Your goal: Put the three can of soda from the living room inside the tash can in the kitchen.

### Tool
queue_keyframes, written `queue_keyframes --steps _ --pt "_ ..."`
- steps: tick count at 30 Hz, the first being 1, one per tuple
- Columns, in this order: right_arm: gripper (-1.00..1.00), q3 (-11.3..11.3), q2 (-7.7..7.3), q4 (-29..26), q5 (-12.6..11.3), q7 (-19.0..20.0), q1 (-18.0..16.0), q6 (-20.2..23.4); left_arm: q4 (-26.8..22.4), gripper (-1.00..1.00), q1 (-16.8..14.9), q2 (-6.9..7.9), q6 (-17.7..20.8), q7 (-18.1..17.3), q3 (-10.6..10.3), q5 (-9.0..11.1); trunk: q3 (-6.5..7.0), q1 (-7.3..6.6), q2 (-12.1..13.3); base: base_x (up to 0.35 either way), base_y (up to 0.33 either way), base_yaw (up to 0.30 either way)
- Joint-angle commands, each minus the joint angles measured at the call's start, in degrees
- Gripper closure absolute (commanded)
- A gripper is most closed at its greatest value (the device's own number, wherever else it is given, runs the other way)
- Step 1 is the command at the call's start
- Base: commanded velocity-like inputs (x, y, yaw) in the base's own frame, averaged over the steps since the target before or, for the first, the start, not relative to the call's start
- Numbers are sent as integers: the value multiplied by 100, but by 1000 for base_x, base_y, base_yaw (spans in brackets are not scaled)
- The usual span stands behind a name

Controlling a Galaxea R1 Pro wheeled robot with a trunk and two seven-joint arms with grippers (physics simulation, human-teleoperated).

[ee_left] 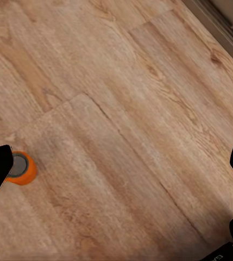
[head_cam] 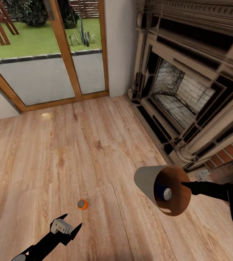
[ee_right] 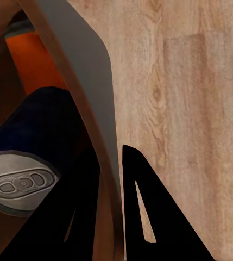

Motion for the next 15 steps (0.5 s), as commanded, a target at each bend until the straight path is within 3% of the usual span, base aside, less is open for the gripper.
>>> queue_keyframes --steps 1,7,15 --pt "100 1 5 44 -37 28 -2 -19 -7 -100 0 0 -11 0 0 3 0 0 0 0 71 -2" --pt "100 -4 13 75 -41 26 -2 -60 -14 -100 0 0 -30 0 0 8 0 0 0 1 26 -1" --pt "100 1 29 79 -29 26 -2 -77 -9 -100 0 0 -3 0 -1 -7 0 0 0 95 243 0"
